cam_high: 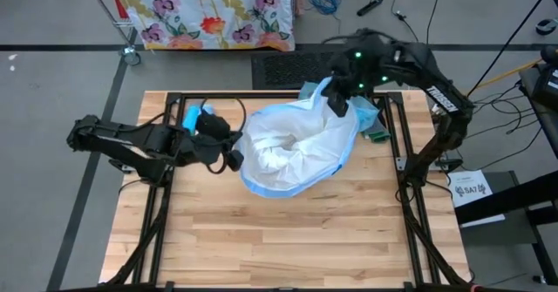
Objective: Place trash/remove bag and relplace
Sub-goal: Put the white trash bag into the white trash bin
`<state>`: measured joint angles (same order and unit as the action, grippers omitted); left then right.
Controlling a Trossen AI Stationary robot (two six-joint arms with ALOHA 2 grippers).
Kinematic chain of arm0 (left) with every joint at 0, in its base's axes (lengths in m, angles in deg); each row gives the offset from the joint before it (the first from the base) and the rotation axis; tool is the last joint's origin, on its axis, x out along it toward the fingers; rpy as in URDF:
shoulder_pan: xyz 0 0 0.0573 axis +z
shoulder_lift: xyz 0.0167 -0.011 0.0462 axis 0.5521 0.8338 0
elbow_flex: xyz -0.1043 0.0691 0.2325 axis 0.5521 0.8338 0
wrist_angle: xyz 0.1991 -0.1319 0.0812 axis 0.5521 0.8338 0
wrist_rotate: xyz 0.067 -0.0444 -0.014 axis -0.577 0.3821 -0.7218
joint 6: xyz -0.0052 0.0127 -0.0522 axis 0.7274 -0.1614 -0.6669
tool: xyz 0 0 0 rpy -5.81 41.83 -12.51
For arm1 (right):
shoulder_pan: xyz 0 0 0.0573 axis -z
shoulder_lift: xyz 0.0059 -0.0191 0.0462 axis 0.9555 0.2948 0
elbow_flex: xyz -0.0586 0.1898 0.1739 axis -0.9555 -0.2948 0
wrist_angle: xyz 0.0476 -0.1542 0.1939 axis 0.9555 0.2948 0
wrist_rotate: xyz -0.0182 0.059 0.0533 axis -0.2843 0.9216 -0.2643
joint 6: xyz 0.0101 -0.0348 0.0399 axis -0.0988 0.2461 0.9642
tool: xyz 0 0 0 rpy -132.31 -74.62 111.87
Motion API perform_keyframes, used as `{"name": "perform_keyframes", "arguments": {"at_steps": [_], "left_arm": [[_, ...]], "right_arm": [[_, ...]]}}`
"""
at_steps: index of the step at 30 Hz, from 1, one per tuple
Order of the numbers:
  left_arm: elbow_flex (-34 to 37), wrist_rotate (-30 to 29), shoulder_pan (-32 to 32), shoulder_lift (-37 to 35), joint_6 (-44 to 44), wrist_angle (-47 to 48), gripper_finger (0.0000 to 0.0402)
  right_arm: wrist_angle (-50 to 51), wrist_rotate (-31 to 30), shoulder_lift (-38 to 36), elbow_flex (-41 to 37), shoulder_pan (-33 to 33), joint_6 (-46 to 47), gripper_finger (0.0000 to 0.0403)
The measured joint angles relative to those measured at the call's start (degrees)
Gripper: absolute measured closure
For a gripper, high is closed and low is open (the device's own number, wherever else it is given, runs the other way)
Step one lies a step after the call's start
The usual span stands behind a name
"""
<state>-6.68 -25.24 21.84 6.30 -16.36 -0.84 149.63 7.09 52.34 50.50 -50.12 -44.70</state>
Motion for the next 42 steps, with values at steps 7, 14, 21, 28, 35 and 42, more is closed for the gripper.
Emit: {"name": "perform_keyframes", "arguments": {"at_steps": [7,14,21,28,35,42], "left_arm": [[-0.02,0.17,5.42,6.03,8.69,0.39,0.0394],[0.00,-4.52,10.72,10.01,7.90,0.56,0.0394],[0.00,-0.94,16.66,9.99,8.87,1.94,0.0394],[4.55,15.54,19.48,11.02,10.07,2.62,0.0394],[8.09,23.33,19.05,10.96,11.60,2.15,0.0394],[7.03,22.34,19.22,6.21,10.00,5.74,0.0394]], "right_arm": [[7.58,-12.87,4.22,-0.02,0.97,2.41,0.0403],[5.72,-22.45,9.18,-0.04,1.65,7.33,0.0403],[9.03,-16.26,13.57,-3.86,2.83,14.71,0.0403],[7.01,-6.05,10.69,-15.64,2.82,21.53,0.0402],[-2.66,-3.80,2.86,-26.41,1.04,29.41,0.0402],[-2.83,-15.86,-7.78,-27.57,-2.21,34.73,0.0402]]}}
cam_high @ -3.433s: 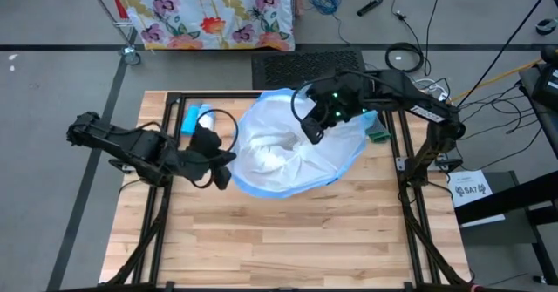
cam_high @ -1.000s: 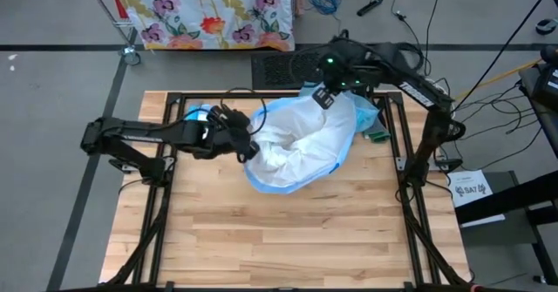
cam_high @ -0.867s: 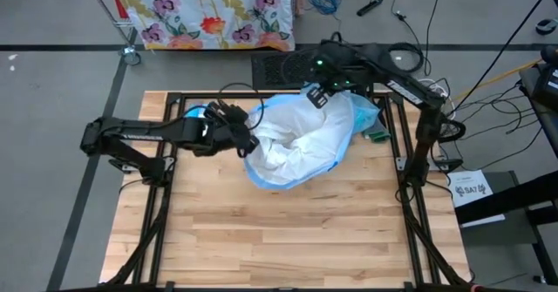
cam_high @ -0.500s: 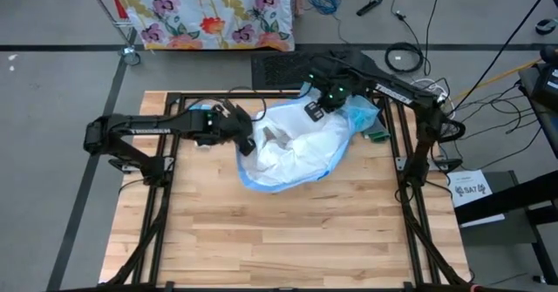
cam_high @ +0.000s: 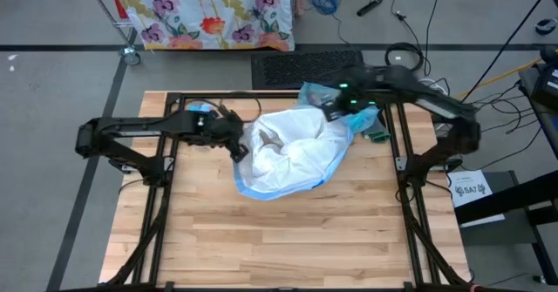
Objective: Place trash/remove bag and relplace
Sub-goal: Put the white trash bag into the white trash bin
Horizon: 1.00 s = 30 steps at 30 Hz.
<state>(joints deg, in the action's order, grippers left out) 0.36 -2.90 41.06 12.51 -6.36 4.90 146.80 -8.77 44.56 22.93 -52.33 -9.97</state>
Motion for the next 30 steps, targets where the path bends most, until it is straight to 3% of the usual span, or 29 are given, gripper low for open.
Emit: {"name": "perform_keyframes", "arguments": {"at_steps": [9,14,19,24,30], "left_arm": [[-0.59,0.58,-0.56,-11.38,-7.91,-0.78,0.0394],[-0.59,6.59,-2.43,-15.02,-9.09,-5.53,0.0394],[-0.59,10.99,-7.73,-13.34,-10.94,-6.62,0.0394],[-0.57,7.07,-15.37,-9.86,-15.34,-8.23,0.0394],[0.30,-1.54,-22.74,-4.08,-20.60,-9.15,0.0394]], "right_arm": [[-0.71,-0.35,-8.75,0.07,-7.22,2.50,0.0403],[1.09,-0.26,-7.61,0.03,-14.67,5.17,0.0403],[9.81,-1.77,-4.96,-0.05,-20.81,13.23,0.0403],[11.14,-6.60,-4.46,-3.01,-28.12,21.20,0.0403],[0.37,-12.92,-4.30,-14.80,-35.82,28.53,0.0403]]}}
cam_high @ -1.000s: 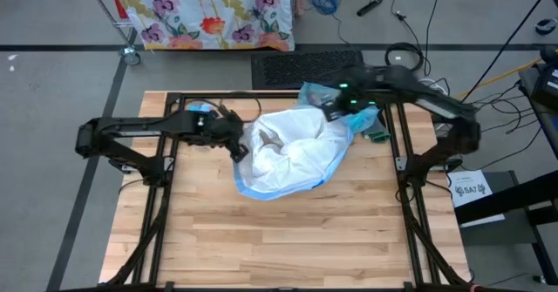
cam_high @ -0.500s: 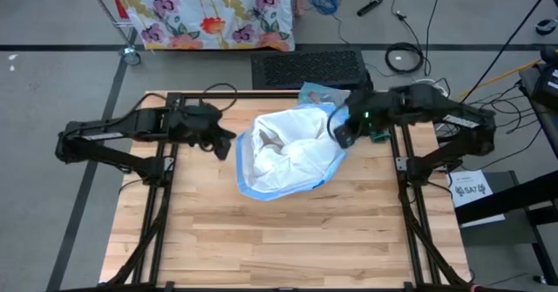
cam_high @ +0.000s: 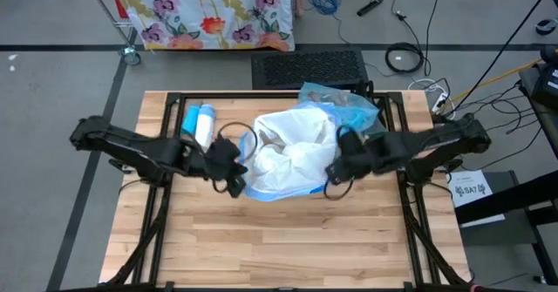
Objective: Place trash/remove bag and relplace
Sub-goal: Put the white trash bag into the white trash bin
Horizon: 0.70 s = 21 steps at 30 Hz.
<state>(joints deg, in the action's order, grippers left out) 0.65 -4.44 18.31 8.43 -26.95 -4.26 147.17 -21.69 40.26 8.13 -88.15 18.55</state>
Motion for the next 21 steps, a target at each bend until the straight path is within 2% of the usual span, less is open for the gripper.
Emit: {"name": "perform_keyframes", "arguments": {"at_steps": [5,9,15,17,21], "left_arm": [[0.14,-6.83,-2.73,8.21,-2.04,0.14,0.0394],[0.14,-8.47,-3.32,14.18,-5.47,0.51,0.0394],[0.12,-7.67,-4.82,17.12,-8.71,1.45,0.0394],[-0.07,-8.15,-5.62,15.79,-10.71,1.64,0.0394],[-1.56,-12.90,-6.88,10.63,-10.55,1.55,0.0394]], "right_arm": [[-11.65,-4.95,0.04,-14.81,-3.51,8.52,0.0403],[-16.25,-4.07,0.08,-21.29,-7.06,16.75,0.0403],[-13.56,-4.48,-0.16,-20.84,-13.94,22.53,0.0403],[-11.61,-6.17,-0.42,-19.44,-16.23,24.93,0.0403],[-4.47,-10.84,-0.46,-14.41,-19.81,30.16,0.0403]]}}
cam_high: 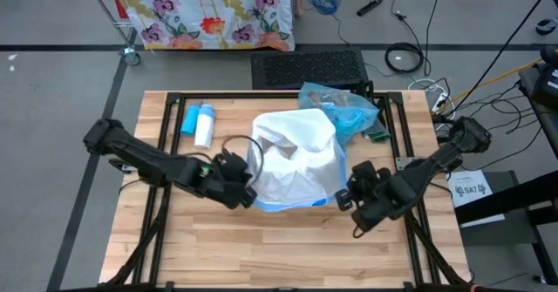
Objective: Place trash/remove bag and relplace
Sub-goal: Put the white trash bag into the white trash bin, then return to Home Position
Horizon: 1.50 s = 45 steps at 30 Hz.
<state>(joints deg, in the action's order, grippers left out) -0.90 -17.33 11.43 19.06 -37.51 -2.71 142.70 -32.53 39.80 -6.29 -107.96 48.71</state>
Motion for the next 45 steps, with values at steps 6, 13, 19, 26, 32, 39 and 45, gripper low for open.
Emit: {"name": "perform_keyframes", "arguments": {"at_steps": [6,13,19,26,32,39,45], "left_arm": [[-1.13,-4.63,-0.18,-7.58,6.80,-2.16,0.0394],[-1.16,-4.37,-0.18,-9.64,9.60,-1.24,0.0394],[-1.21,4.87,-0.19,-12.40,16.16,-1.69,0.0394],[-1.12,16.18,-0.20,-12.53,24.32,0.74,0.0394],[-0.01,14.23,-0.69,-12.55,31.23,4.89,0.0394],[12.53,8.63,-5.15,-17.45,33.21,-7.78,0.0394],[31.01,9.56,-6.56,-24.33,37.56,-30.52,0.0394]], "right_arm": [[10.79,-5.49,-0.12,8.63,-2.62,-1.51,0.0403],[6.57,-9.77,-0.09,10.23,-2.46,-15.86,0.0403],[6.86,2.82,-1.53,10.29,-2.52,-17.84,0.0403],[6.68,10.15,-1.40,10.29,-2.54,-24.06,0.0403],[5.77,5.20,-2.02,6.78,-4.30,-25.54,0.0403],[-8.76,0.90,-10.22,-10.73,-9.43,-22.68,0.0403],[-26.27,-0.12,-24.17,-27.26,-7.61,-31.38,0.0403]]}}
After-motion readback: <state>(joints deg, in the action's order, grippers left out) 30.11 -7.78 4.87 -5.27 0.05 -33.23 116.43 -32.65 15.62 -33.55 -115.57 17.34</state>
